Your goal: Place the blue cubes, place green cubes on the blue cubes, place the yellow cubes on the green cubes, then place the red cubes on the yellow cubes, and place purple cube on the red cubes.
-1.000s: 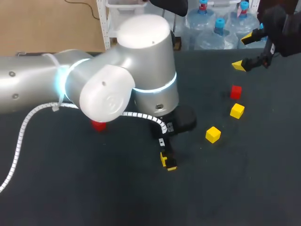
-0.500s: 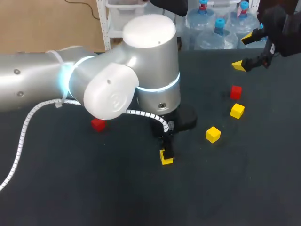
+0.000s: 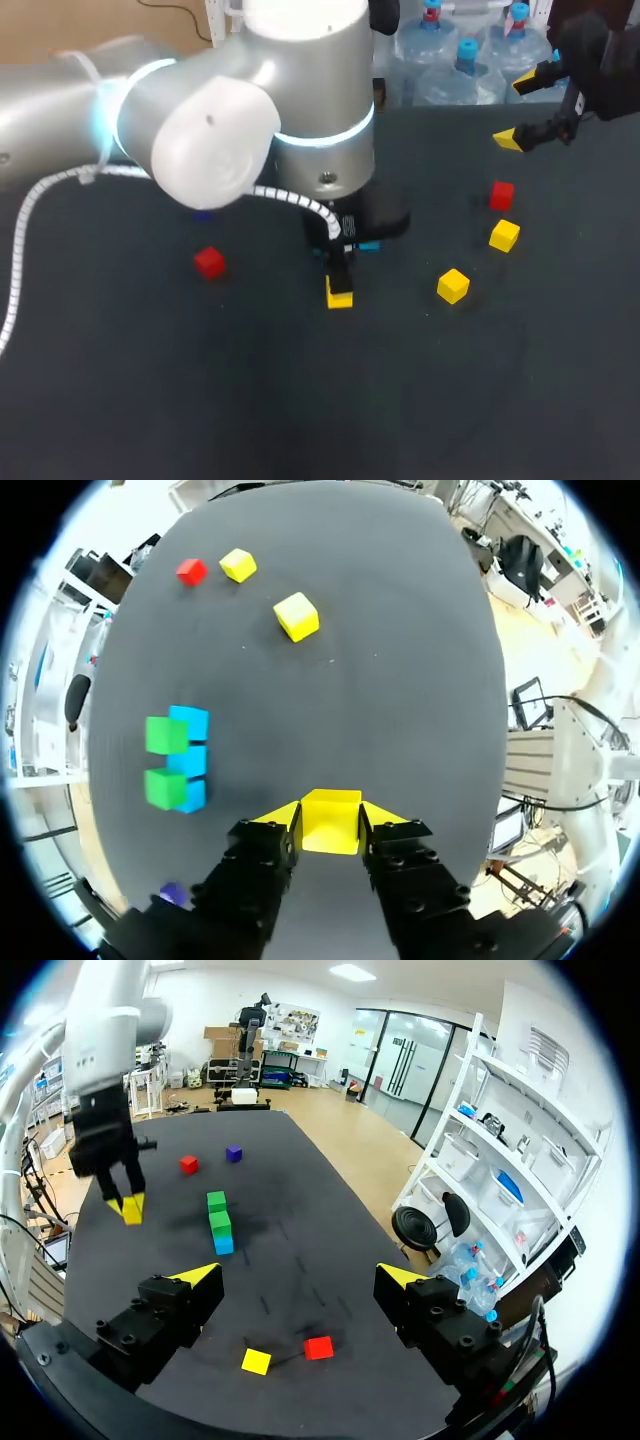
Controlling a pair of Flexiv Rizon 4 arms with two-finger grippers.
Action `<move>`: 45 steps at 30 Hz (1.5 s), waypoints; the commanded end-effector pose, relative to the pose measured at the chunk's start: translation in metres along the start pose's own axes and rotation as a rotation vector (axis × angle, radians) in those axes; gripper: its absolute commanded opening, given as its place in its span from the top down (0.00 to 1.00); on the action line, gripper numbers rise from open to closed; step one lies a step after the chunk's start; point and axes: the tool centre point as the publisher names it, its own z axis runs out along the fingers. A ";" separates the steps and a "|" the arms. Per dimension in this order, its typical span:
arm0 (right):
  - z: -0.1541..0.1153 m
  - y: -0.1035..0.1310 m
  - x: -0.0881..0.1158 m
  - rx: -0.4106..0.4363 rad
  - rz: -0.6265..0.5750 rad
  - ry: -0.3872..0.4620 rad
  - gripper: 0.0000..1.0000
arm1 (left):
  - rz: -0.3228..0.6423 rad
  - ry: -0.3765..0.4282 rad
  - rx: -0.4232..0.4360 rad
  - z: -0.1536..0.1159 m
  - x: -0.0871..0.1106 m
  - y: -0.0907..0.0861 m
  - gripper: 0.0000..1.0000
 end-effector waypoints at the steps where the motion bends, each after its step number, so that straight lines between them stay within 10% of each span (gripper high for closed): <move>1: 0.001 0.000 0.000 0.000 0.000 -0.001 0.00 | 0.008 0.005 -0.019 -0.028 0.003 0.000 1.00; 24: 0.001 0.000 0.000 0.000 0.000 -0.001 0.00 | 0.015 -0.065 -0.293 -0.046 -0.015 0.063 1.00; 45: 0.001 0.000 0.000 0.000 0.000 -0.001 0.00 | 0.111 -0.020 -0.092 -0.036 -0.032 0.123 1.00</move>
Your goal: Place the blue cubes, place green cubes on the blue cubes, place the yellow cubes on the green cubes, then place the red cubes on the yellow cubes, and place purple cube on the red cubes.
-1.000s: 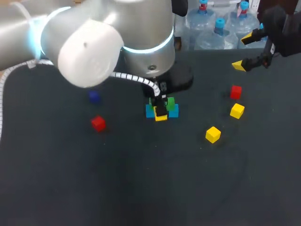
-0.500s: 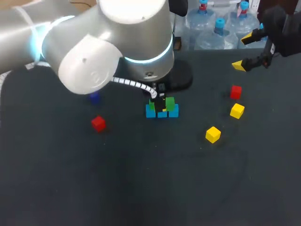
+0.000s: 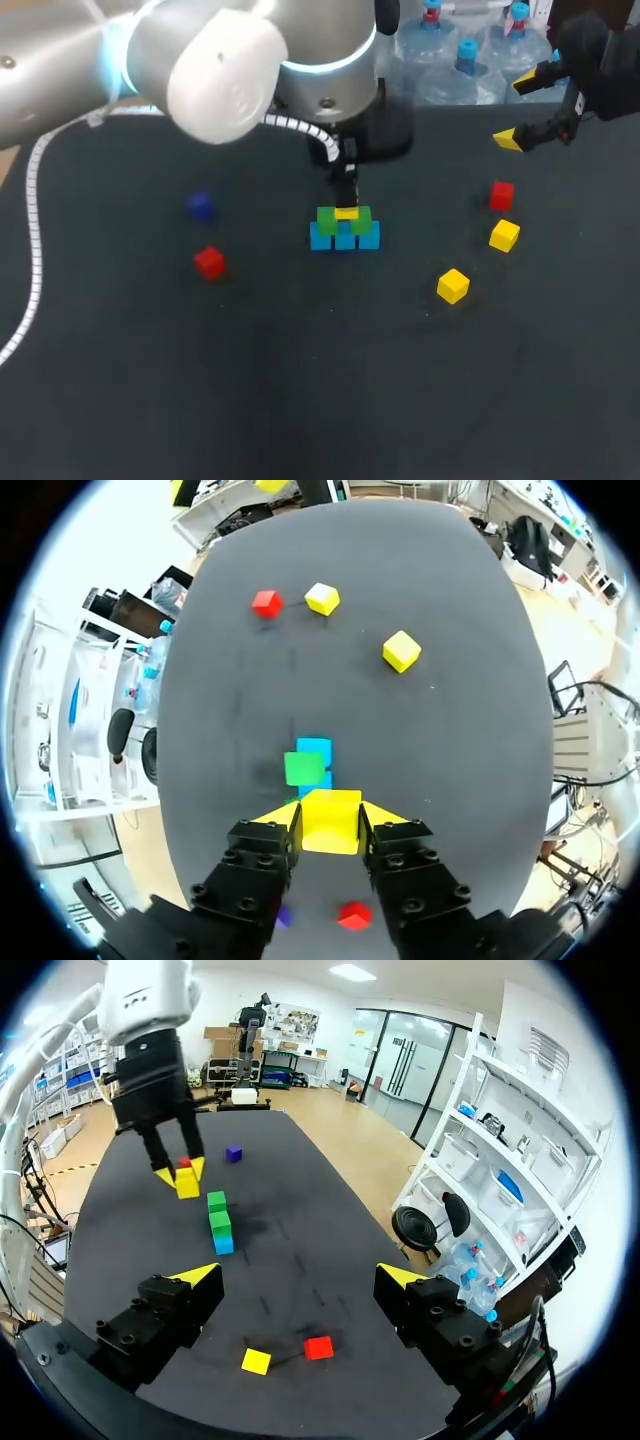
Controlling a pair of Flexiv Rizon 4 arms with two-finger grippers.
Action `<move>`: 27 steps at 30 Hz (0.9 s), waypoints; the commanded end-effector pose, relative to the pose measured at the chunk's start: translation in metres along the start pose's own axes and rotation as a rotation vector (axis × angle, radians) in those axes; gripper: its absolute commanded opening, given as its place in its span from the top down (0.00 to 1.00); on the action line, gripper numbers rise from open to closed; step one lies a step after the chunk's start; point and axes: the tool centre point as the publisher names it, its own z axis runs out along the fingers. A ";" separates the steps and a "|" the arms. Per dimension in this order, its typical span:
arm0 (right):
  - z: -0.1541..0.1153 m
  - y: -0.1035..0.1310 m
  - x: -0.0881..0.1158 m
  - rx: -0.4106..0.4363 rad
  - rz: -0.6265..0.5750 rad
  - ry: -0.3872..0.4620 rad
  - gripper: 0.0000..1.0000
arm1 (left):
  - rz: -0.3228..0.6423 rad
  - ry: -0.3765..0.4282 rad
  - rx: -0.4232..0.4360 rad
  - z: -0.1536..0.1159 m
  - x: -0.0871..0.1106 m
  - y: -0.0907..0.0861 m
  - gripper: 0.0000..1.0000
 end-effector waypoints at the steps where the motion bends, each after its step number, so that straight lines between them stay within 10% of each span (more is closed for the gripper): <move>1: 0.001 0.000 0.000 0.000 0.000 -0.001 0.00 | 0.001 0.011 0.077 0.005 -0.004 0.014 1.00; 27: 0.001 0.000 0.000 0.000 0.000 -0.001 0.00 | -0.019 0.052 0.092 0.041 0.005 0.029 1.00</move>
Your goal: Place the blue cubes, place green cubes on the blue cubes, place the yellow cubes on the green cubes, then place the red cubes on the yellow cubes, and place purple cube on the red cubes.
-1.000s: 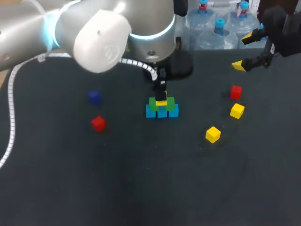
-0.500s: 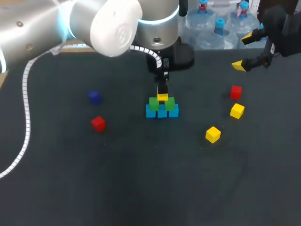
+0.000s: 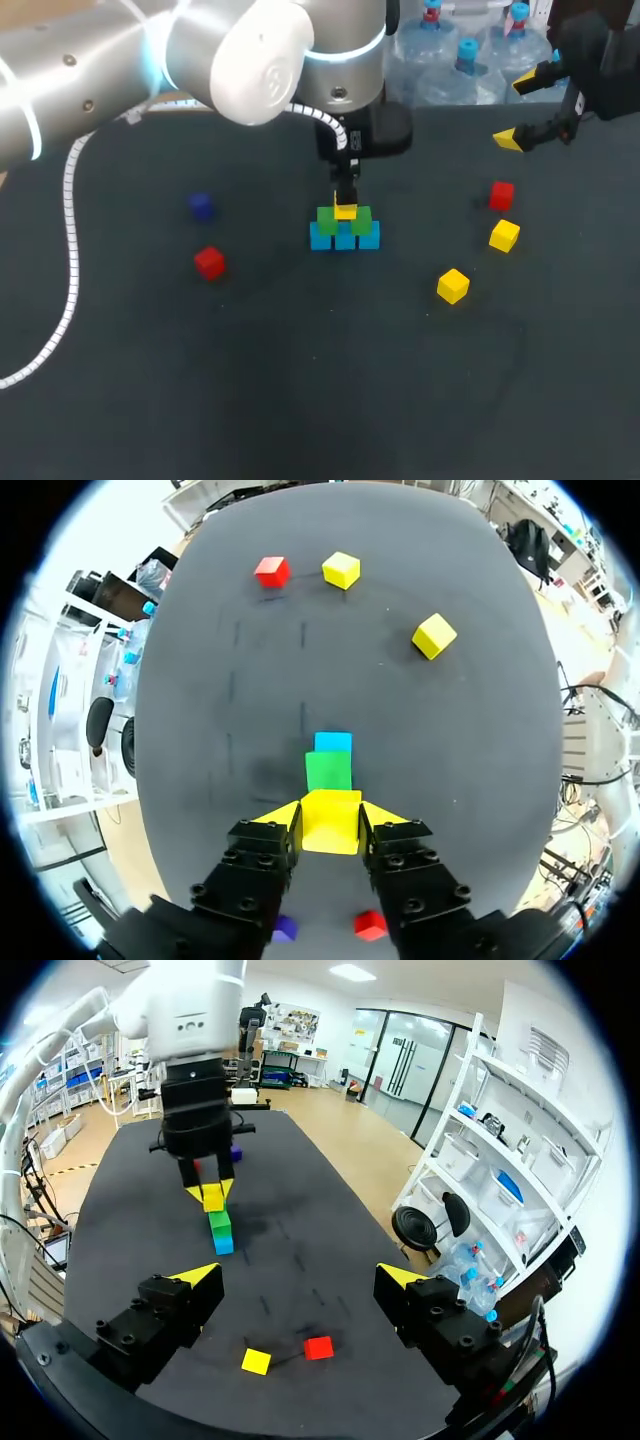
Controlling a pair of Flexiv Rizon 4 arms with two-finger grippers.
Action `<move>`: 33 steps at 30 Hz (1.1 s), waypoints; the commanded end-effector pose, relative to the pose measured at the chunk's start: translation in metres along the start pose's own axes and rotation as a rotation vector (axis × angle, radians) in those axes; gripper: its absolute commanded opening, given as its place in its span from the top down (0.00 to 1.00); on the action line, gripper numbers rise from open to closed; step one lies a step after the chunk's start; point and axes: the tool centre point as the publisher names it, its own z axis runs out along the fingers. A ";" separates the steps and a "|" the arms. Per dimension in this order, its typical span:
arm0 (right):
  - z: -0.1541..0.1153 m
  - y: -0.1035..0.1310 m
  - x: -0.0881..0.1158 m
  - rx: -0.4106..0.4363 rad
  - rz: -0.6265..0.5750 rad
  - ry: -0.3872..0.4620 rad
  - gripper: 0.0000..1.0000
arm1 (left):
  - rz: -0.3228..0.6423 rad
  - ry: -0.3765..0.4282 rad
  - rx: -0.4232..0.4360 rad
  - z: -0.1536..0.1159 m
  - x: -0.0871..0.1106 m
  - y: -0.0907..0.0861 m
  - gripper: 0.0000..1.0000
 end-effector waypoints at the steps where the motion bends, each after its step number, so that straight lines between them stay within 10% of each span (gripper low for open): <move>1: 0.001 0.000 0.000 0.000 0.000 -0.001 0.00 | -0.001 0.003 0.004 0.000 -0.001 0.006 1.00; 33: 0.001 0.000 0.000 0.000 0.000 -0.001 0.00 | -0.035 0.001 0.010 0.008 0.004 0.007 1.00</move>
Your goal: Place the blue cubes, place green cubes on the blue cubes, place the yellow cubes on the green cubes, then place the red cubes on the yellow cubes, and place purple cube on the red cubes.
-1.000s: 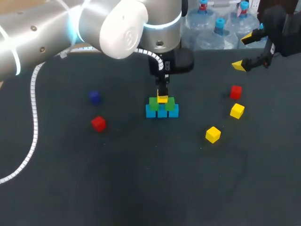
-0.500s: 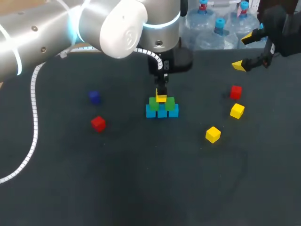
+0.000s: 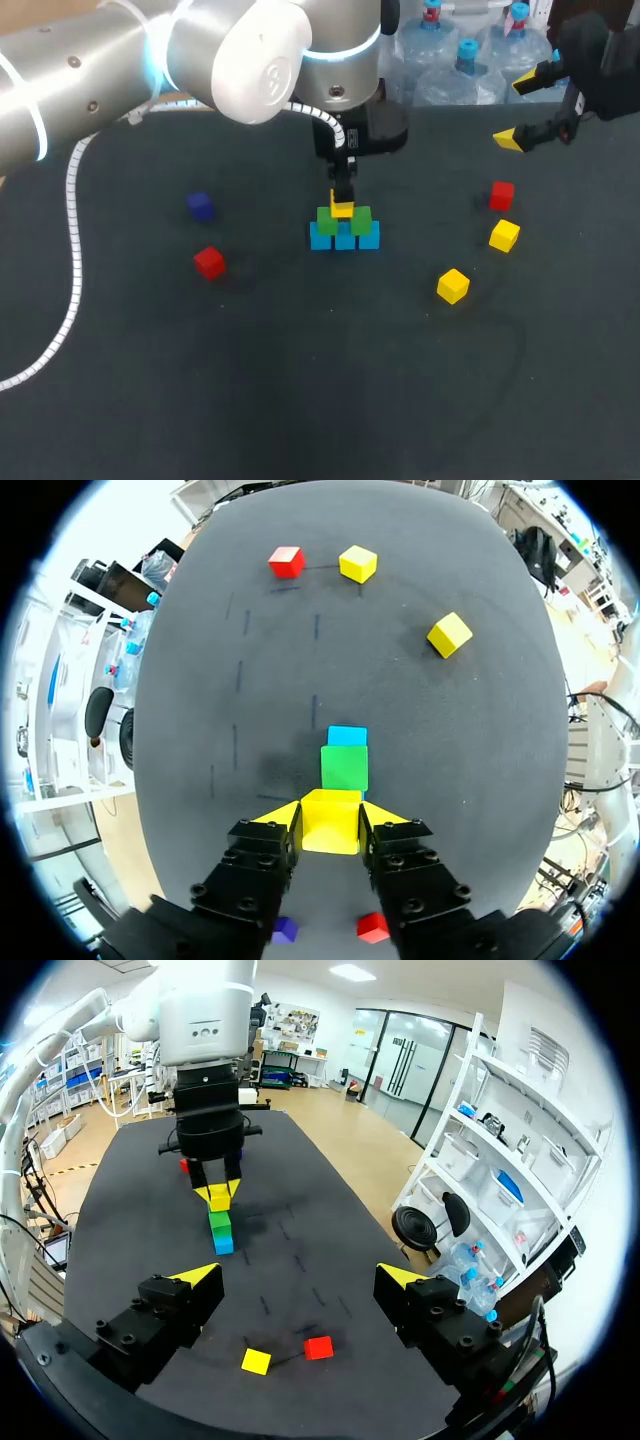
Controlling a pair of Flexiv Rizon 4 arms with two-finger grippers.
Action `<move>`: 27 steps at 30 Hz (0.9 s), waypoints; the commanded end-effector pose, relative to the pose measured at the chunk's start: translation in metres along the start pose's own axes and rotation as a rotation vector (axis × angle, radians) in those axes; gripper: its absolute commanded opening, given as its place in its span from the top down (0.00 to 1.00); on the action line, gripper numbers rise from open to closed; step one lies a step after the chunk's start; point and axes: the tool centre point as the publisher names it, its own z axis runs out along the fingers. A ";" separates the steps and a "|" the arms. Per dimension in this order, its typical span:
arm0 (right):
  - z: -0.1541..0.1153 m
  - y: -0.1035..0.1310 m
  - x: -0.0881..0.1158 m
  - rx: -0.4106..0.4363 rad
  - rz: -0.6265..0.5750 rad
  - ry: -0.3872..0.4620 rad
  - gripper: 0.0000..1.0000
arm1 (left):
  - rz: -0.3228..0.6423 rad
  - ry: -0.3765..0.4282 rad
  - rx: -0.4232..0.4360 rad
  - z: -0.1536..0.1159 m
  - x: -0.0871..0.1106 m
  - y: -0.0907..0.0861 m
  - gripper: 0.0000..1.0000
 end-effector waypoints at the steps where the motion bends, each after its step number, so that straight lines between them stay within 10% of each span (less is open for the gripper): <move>1: 0.001 0.000 0.000 0.000 0.000 -0.001 0.00 | 0.002 -0.001 0.002 0.001 -0.002 -0.001 1.00; 27: 0.001 0.000 0.000 0.000 0.000 -0.001 0.00 | 0.005 -0.010 0.007 0.001 -0.005 0.001 1.00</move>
